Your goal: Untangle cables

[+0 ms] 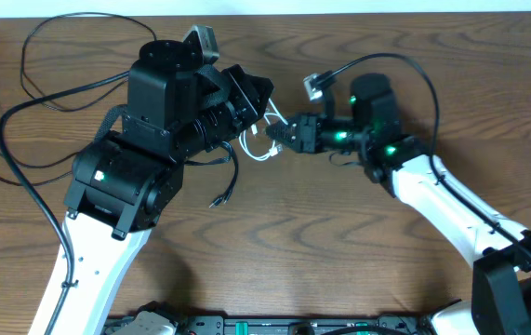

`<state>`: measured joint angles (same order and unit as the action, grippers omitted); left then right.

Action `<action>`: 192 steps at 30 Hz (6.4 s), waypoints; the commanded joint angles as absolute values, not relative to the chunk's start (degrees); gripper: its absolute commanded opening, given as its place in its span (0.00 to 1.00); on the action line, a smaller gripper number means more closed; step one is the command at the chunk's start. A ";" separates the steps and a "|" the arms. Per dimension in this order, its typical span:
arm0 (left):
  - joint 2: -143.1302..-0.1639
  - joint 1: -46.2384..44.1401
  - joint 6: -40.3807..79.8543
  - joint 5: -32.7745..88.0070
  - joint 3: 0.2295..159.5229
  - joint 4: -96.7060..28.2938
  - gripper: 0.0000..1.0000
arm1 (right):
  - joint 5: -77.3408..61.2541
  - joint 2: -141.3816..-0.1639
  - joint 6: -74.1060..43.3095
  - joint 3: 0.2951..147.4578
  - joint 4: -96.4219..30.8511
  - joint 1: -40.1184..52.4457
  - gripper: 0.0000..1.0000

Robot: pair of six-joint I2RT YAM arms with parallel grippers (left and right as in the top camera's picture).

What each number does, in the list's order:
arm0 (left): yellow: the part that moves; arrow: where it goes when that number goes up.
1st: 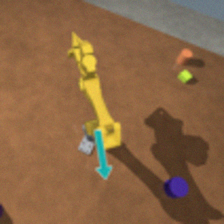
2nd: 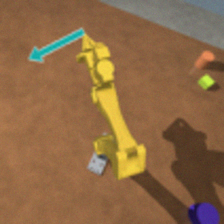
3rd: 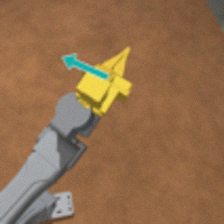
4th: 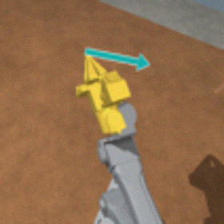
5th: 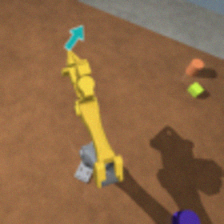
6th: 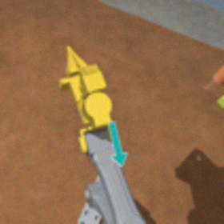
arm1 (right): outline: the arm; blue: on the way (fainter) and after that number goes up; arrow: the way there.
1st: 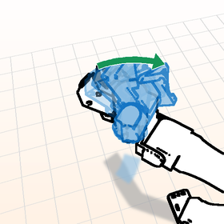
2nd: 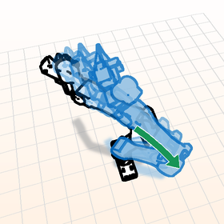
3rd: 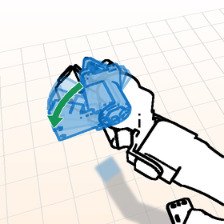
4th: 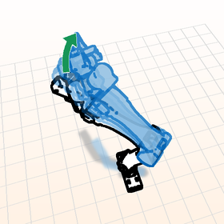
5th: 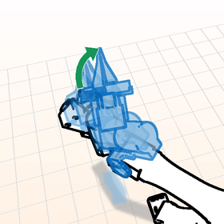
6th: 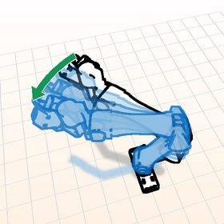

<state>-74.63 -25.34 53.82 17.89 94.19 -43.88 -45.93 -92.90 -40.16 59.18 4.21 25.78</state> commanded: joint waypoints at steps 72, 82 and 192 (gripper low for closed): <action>-74.87 -26.61 39.66 32.18 94.56 -39.75 0.07 | -76.64 -92.47 -35.14 59.68 30.17 8.03 0.99; -74.87 -26.61 39.68 31.05 94.56 -40.25 0.07 | -33.01 -92.47 -30.89 59.70 1.39 7.73 0.99; -75.33 -26.59 23.59 17.34 94.59 -51.51 0.65 | -40.32 -68.88 -12.01 60.29 -1.54 19.84 0.01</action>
<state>-74.91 -26.68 28.49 15.00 94.21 -52.38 -39.53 -69.89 -11.14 59.79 -0.86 20.05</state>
